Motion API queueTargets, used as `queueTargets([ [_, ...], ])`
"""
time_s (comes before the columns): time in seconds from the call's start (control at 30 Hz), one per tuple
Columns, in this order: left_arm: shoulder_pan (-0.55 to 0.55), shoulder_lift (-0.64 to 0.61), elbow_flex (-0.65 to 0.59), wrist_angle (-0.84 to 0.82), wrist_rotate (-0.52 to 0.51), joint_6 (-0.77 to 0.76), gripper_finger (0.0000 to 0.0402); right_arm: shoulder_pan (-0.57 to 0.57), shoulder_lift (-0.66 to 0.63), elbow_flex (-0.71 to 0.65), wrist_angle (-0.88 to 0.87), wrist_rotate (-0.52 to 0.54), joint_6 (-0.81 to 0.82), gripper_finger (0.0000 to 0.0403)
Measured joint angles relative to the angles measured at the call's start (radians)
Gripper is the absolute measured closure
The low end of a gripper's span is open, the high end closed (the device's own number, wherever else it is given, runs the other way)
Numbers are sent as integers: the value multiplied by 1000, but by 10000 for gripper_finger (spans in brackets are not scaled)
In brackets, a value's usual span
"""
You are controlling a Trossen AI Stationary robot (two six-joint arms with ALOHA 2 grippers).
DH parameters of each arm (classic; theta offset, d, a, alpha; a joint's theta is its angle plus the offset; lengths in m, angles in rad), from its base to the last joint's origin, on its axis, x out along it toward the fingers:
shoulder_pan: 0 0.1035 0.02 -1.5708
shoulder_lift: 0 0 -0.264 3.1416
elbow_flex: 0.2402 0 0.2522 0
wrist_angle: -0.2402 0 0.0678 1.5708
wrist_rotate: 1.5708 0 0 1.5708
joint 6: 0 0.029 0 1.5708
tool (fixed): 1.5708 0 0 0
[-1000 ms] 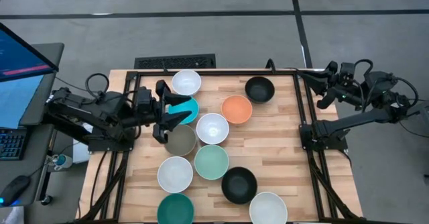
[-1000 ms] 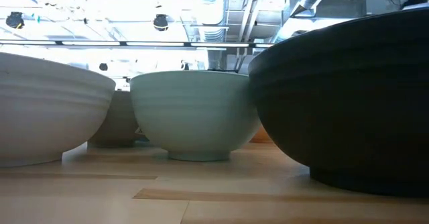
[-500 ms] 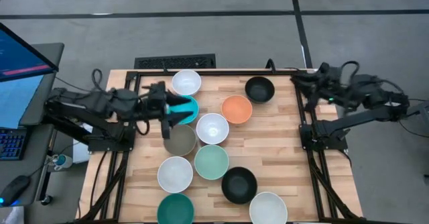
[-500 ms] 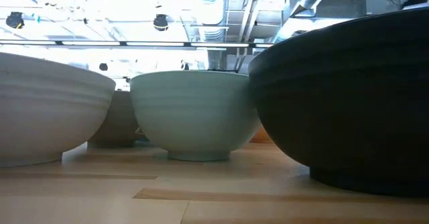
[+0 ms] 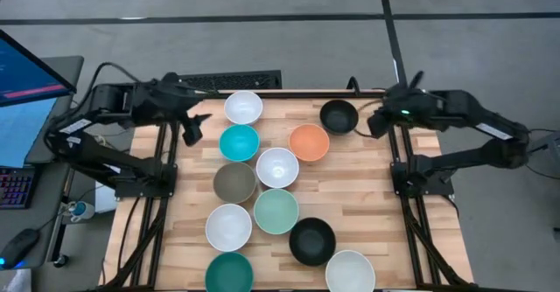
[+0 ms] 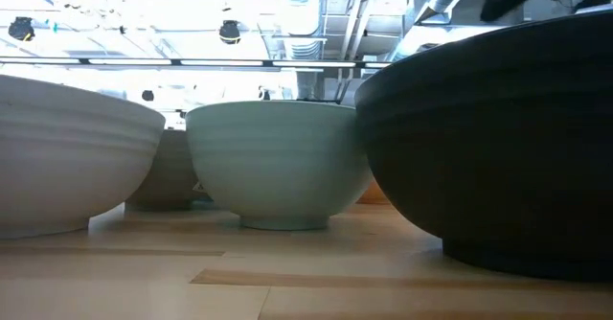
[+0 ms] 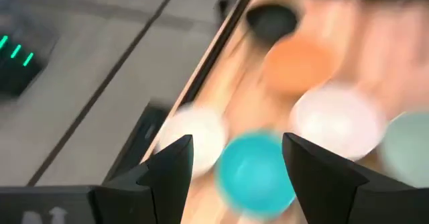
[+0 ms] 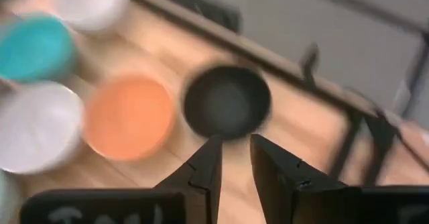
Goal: Nest bowls inside each other
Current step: Stack the white bowl on the light green bowl
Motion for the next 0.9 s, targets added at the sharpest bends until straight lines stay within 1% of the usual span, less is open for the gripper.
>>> queueTargets([
  [0.1,72,3,-28,-98,-2,-16,180,-81,73,4,-46,-60,1,300],
  [0.23,130,10,-77,-142,-1,-68,180,-145,188,4,-40,-115,-32,300],
  [0.27,136,7,-95,-137,3,-77,180,-159,216,4,-20,-151,-46,300],
  [0.33,140,2,-132,-133,15,-93,180,-189,263,4,35,-266,-81,300],
  [0.4,139,-9,-180,-81,20,-96,180,-196,307,4,108,-366,-98,300],
  [0.47,138,-37,-245,-3,51,-91,180,-173,353,4,169,-405,-99,300],
  [0.6,138,-113,-406,182,140,-76,180,-108,423,4,208,-415,-67,300],
  [0.77,139,-232,-613,277,184,-135,180,7,509,4,246,-405,-10,300],
  [0.9,137,-325,-766,343,241,-233,180,83,588,5,282,-436,48,300],
])
